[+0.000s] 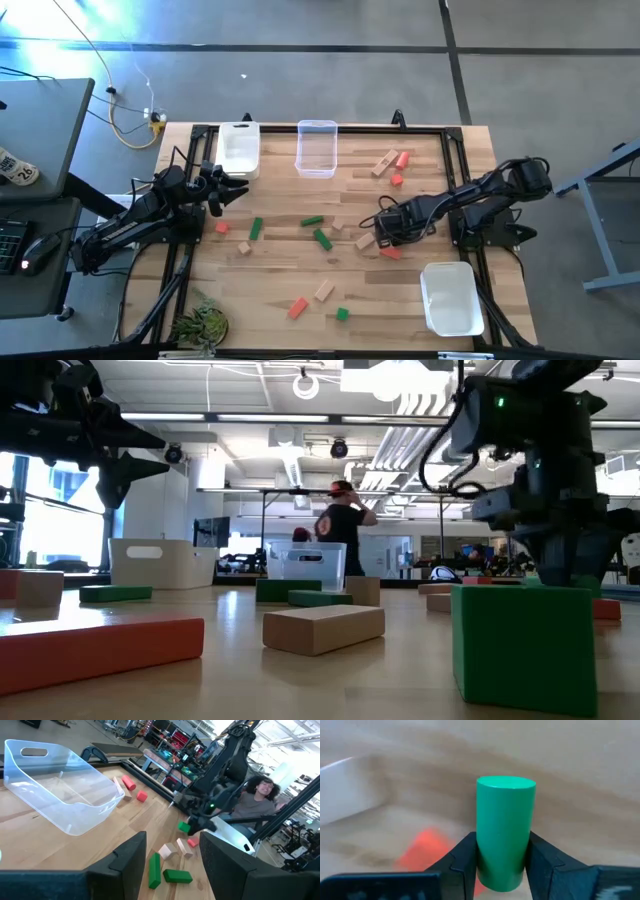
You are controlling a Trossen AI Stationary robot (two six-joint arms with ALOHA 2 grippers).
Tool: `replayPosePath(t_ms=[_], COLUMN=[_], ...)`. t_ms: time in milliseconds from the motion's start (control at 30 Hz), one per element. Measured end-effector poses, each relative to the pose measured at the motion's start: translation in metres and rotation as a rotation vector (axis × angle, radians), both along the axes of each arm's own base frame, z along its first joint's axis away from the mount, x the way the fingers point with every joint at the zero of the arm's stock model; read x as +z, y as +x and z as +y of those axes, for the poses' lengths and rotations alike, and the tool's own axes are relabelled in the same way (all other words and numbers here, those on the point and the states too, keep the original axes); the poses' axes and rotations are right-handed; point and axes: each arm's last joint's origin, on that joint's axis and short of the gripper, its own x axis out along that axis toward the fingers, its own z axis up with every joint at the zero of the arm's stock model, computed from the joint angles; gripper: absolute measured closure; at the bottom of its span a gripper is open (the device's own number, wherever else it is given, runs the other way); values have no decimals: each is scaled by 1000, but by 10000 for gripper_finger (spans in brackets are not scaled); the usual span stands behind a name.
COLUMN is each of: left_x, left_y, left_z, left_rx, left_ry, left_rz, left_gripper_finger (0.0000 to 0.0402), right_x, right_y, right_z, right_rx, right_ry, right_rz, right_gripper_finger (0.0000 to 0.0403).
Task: Sort & place blocks by color
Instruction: Put the green block into the bottom white bin
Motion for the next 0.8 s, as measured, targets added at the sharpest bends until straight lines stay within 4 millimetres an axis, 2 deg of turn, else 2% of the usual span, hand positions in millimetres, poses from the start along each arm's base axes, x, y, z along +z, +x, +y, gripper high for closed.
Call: replayPosePath(t_ms=[333, 800], left_x=[0, 5], left_y=[0, 0], left_z=[0, 0], left_rx=[0, 1], left_ry=[0, 10], left_rz=[0, -53], left_gripper_finger=[229, 229], right_x=[33, 86], right_y=[-16, -53], right_z=[25, 50], right_rx=[-29, 131], right_ry=[-26, 107], right_rz=[-165, -452], right_gripper_finger=[299, 299])
